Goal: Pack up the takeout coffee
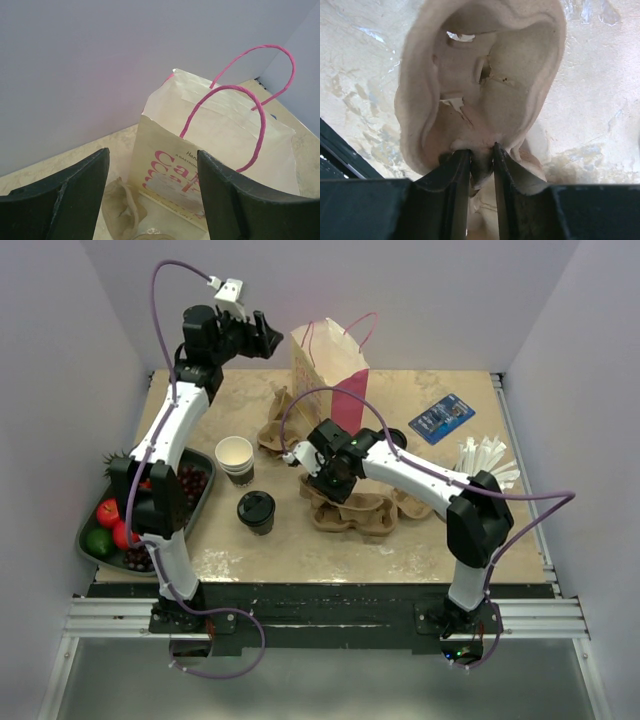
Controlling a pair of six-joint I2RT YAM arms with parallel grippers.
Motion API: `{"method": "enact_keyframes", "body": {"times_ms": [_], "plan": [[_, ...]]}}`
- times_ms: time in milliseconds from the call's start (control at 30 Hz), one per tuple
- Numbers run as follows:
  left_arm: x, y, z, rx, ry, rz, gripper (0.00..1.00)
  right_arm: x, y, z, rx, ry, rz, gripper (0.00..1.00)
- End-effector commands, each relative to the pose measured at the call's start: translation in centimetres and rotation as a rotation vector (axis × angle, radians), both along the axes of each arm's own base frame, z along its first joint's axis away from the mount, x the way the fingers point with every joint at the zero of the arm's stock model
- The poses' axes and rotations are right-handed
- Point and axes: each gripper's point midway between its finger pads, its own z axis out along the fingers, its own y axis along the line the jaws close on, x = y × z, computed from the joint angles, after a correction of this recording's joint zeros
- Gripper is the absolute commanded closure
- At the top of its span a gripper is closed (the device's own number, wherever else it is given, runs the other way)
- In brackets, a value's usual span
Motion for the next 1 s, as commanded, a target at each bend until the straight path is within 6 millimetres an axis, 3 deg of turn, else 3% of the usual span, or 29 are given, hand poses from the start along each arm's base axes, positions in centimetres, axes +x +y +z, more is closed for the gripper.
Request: {"method": "enact_keyframes", "body": {"times_ms": [0, 100, 233, 300, 467, 567, 633, 700, 800, 933, 967], "plan": [[1.6, 0.6, 4.3, -0.013, -0.128, 0.030, 0.25, 0.6, 0.1, 3.8, 0.049, -0.063, 0.021, 0.76], [2.5, 0.4, 5.3, 0.011, -0.207, 0.018, 0.25, 1.3, -0.6, 6.4, 0.091, -0.106, 0.009, 0.76], [4.2, 0.0, 4.9, 0.035, -0.253, 0.007, 0.25, 2.1, -2.0, 8.7, 0.137, -0.140, -0.025, 0.77], [4.4, 0.0, 6.0, 0.036, -0.279, 0.010, 0.25, 2.1, -2.4, 10.1, 0.183, -0.149, -0.028, 0.77], [4.3, 0.0, 6.2, 0.042, -0.290, 0.017, 0.25, 5.7, -5.4, 14.2, 0.250, -0.273, -0.111, 0.73], [3.8, -1.7, 6.1, 0.065, -0.321, -0.059, 0.23, 7.7, -6.9, 16.5, 0.261, -0.367, -0.141, 0.73], [3.9, -3.6, 5.2, 0.080, -0.331, -0.123, 0.22, 8.3, -7.9, 17.3, 0.259, -0.407, -0.153, 0.74], [3.8, -5.4, 5.5, 0.090, -0.361, -0.155, 0.20, 8.3, -8.5, 17.4, 0.255, -0.419, -0.164, 0.74], [4.8, -7.0, 4.3, 0.092, -0.357, -0.122, 0.15, 8.5, -9.3, 17.8, 0.265, -0.432, -0.189, 0.74], [7.1, -7.3, 2.2, 0.064, -0.330, -0.014, 0.10, 9.2, -10.2, 19.2, 0.295, -0.478, -0.220, 0.74], [7.8, -6.8, 2.6, 0.045, -0.332, 0.030, 0.10, 9.3, -10.4, 19.8, 0.304, -0.492, -0.228, 0.74]]}}
